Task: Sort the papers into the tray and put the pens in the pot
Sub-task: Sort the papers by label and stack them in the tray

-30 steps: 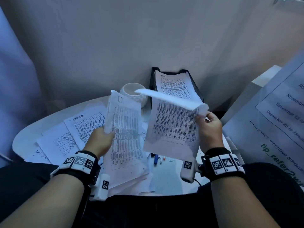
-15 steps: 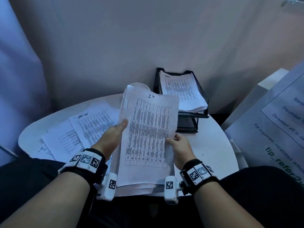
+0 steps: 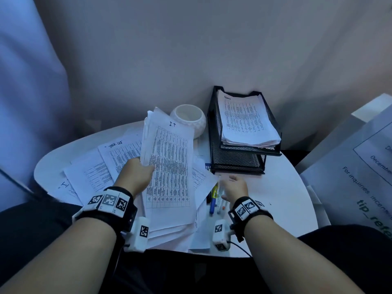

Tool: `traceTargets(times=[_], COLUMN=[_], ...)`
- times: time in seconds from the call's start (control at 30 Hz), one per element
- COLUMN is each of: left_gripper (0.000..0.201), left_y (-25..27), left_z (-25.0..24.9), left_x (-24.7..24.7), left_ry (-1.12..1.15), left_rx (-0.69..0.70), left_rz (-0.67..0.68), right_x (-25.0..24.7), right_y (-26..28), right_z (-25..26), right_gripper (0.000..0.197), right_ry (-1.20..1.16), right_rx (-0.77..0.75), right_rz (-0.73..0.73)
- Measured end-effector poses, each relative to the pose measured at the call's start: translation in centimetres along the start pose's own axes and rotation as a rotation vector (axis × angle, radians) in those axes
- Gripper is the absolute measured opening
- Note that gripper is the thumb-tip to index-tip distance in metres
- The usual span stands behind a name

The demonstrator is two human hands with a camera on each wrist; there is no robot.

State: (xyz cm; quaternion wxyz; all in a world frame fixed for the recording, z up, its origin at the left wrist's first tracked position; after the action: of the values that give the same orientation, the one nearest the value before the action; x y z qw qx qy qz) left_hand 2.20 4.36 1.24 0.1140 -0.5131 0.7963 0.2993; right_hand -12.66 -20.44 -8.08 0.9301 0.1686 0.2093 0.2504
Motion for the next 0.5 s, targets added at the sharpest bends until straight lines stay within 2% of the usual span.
traceTargets(times=[0.13, 0.3, 0.37, 0.43, 0.47, 0.5], left_gripper=[0.018, 0.016, 0.018, 0.019, 0.019, 0.019], left_y=[-0.3, -0.5, -0.8, -1.0, -1.1, -1.1], left_z=[0.5, 0.9, 1.0, 1.1, 1.2, 1.1], left_x=[-0.6, -1.0, -1.1, -0.9, -0.9, -0.8], left_ry=[0.01, 0.03, 0.03, 0.021, 0.016, 0.015], left_rx=[-0.01, -0.019, -0.025, -0.028, -0.026, -0.025], left_rz=[-0.029, -0.036, -0.034, -0.027, -0.022, -0.02], right_x=[2.1, 4.1, 4.6, 4.8, 4.7, 4.4], right_y=[-1.2, -1.5, -1.4, -1.1, -0.9, -0.5], right_z=[0.1, -0.7, -0.7, -0.5, -0.1, 0.5], right_gripper=[0.07, 0.076, 0.056, 0.019, 0.008, 0.006], right_ry=[0.095, 0.123, 0.131, 0.186, 0.218, 0.247], right_rx=[0.052, 0.073, 0.08, 0.024, -0.028, -0.102], right_rz=[0.056, 0.063, 0.105, 0.133, 0.126, 0.105])
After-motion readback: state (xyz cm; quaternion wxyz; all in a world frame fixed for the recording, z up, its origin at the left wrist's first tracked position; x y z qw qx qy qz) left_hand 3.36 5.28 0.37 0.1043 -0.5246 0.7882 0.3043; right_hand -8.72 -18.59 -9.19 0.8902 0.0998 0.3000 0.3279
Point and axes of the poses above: each hand's wrist, its own y-axis away from the middle knuckle, its own x-axis out of the palm, z = x × y, the point moved 1 cm from there along -y, towards the middle knuckle, and after that the axes turned 4 degrees about -x, right-handed, at the moved point
